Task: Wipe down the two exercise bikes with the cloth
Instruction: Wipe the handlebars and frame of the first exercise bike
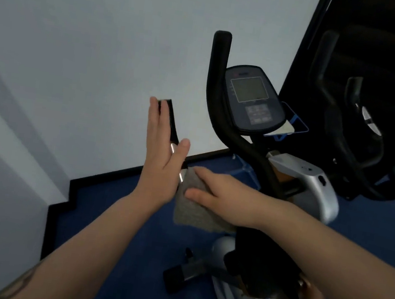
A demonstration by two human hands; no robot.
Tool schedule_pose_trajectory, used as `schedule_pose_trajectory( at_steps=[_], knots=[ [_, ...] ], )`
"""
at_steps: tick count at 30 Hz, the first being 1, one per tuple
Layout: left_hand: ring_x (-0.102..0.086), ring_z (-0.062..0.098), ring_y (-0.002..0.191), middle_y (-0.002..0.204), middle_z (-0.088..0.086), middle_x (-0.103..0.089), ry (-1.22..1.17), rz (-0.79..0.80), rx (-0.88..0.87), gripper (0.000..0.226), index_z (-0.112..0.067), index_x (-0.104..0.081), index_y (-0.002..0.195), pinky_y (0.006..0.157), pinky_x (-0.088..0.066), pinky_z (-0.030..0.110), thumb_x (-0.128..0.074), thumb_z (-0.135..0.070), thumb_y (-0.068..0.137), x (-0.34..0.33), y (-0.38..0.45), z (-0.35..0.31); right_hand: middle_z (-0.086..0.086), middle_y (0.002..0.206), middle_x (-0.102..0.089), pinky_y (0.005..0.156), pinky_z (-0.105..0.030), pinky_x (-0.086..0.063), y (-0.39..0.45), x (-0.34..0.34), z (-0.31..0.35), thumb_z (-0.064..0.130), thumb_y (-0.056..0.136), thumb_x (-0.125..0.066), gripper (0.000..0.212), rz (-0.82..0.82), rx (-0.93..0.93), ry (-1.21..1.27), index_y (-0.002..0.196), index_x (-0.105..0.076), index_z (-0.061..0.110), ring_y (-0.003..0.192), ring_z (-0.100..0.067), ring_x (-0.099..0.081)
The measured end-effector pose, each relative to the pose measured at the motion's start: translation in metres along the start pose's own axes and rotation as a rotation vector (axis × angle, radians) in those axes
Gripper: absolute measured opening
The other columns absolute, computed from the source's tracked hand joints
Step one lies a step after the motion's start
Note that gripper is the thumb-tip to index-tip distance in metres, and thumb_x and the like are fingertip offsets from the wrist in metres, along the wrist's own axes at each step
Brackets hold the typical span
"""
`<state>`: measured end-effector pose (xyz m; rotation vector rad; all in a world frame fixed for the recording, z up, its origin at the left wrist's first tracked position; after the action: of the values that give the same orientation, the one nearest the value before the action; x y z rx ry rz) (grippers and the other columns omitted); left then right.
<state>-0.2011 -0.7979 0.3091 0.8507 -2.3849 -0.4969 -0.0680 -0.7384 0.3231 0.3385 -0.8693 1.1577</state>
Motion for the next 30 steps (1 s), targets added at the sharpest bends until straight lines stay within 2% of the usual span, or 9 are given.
schedule_pose_trajectory(
  at_steps=[4,9,13,15,17,19,22,24,30],
  knots=[
    [0.015,0.013,0.149,0.16,-0.003,0.01,0.154,-0.02,-0.006,0.06,-0.009,-0.013,0.155,0.119,0.009,0.024,-0.032,-0.03,0.102,-0.018,-0.014,-0.006,-0.003,0.108,-0.061,0.083,-0.033,-0.046,-0.011,0.01,-0.008,0.04,0.098,-0.052,0.038,0.123,0.104,-0.216,0.126,-0.052,0.016,0.096,-0.017,-0.058],
    [0.014,0.009,0.149,0.161,-0.004,0.005,0.227,0.002,-0.008,0.057,-0.009,-0.02,0.154,0.118,0.006,0.02,-0.035,-0.025,0.101,-0.017,-0.021,-0.005,0.006,0.13,-0.05,0.1,-0.036,-0.04,-0.035,0.043,-0.035,0.038,0.098,-0.051,0.043,0.199,0.129,-0.554,0.139,-0.045,0.03,0.116,-0.014,-0.05],
    [0.007,0.008,0.149,0.16,-0.007,-0.002,0.234,-0.091,0.081,0.05,-0.009,-0.028,0.151,0.122,-0.006,0.029,-0.037,-0.013,0.102,-0.026,-0.031,-0.006,0.003,0.129,-0.051,0.099,-0.036,-0.04,-0.031,0.022,-0.028,0.036,0.1,-0.048,0.038,0.157,0.214,-0.411,0.136,-0.049,0.025,0.117,-0.015,-0.051],
    [0.006,0.009,0.15,0.16,-0.007,-0.003,0.265,-0.108,0.093,0.049,-0.009,-0.03,0.151,0.121,-0.006,0.024,-0.038,-0.007,0.103,-0.028,-0.033,-0.007,0.0,0.124,-0.054,0.098,-0.036,-0.04,-0.028,0.02,-0.024,0.032,0.1,-0.049,0.037,0.195,0.238,-0.307,0.135,-0.051,0.023,0.113,-0.016,-0.052],
    [0.005,0.011,0.15,0.16,-0.006,-0.002,0.313,-0.092,0.084,0.049,-0.01,-0.03,0.15,0.118,-0.002,0.016,-0.039,-0.004,0.103,-0.026,-0.033,-0.009,0.0,0.121,-0.056,0.098,-0.038,-0.041,-0.028,0.032,-0.027,0.032,0.099,-0.05,0.035,0.229,0.252,-0.387,0.133,-0.053,0.023,0.111,-0.017,-0.053],
    [0.004,0.011,0.15,0.16,-0.007,-0.002,0.361,-0.074,0.089,0.048,-0.01,-0.031,0.15,0.118,-0.002,0.02,-0.039,-0.006,0.103,-0.024,-0.032,-0.01,0.0,0.12,-0.057,0.097,-0.039,-0.042,-0.031,0.043,-0.032,0.032,0.099,-0.05,0.033,0.217,0.243,-0.511,0.13,-0.054,0.024,0.11,-0.018,-0.054],
    [0.002,0.011,0.149,0.158,-0.007,-0.004,0.4,-0.087,0.117,0.047,-0.011,-0.033,0.149,0.121,-0.006,0.029,-0.042,-0.008,0.103,-0.026,-0.036,-0.013,0.001,0.121,-0.056,0.095,-0.04,-0.043,-0.041,0.049,-0.035,0.032,0.099,-0.049,0.032,0.15,0.265,-0.558,0.13,-0.054,0.026,0.111,-0.019,-0.054],
    [0.0,0.01,0.149,0.158,-0.009,-0.006,0.36,-0.112,0.162,0.048,-0.013,-0.035,0.149,0.122,-0.01,0.035,-0.043,-0.006,0.102,-0.027,-0.042,-0.018,0.006,0.117,-0.061,0.095,-0.039,-0.044,-0.05,0.064,-0.033,0.031,0.098,-0.051,0.027,0.054,0.285,-0.405,0.124,-0.058,0.029,0.109,-0.014,-0.056],
    [-0.02,0.016,0.148,0.157,0.0,-0.028,0.33,-0.09,0.062,0.052,-0.013,-0.043,0.145,0.121,-0.016,0.046,-0.046,0.005,0.096,-0.043,-0.024,-0.047,0.021,0.102,-0.066,0.077,-0.017,-0.045,-0.057,0.139,-0.048,0.042,0.096,-0.054,0.018,-0.484,0.236,0.031,0.11,-0.064,0.042,0.094,0.004,-0.058]
  ],
)
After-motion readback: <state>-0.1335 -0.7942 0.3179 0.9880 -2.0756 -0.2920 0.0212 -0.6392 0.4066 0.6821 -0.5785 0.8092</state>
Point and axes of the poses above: each hand's wrist, its own y-axis towards the middle knuckle, its own x-axis out of the back of the hand, z = x × y, the point moved 2 cm from there along y, towards the middle knuckle
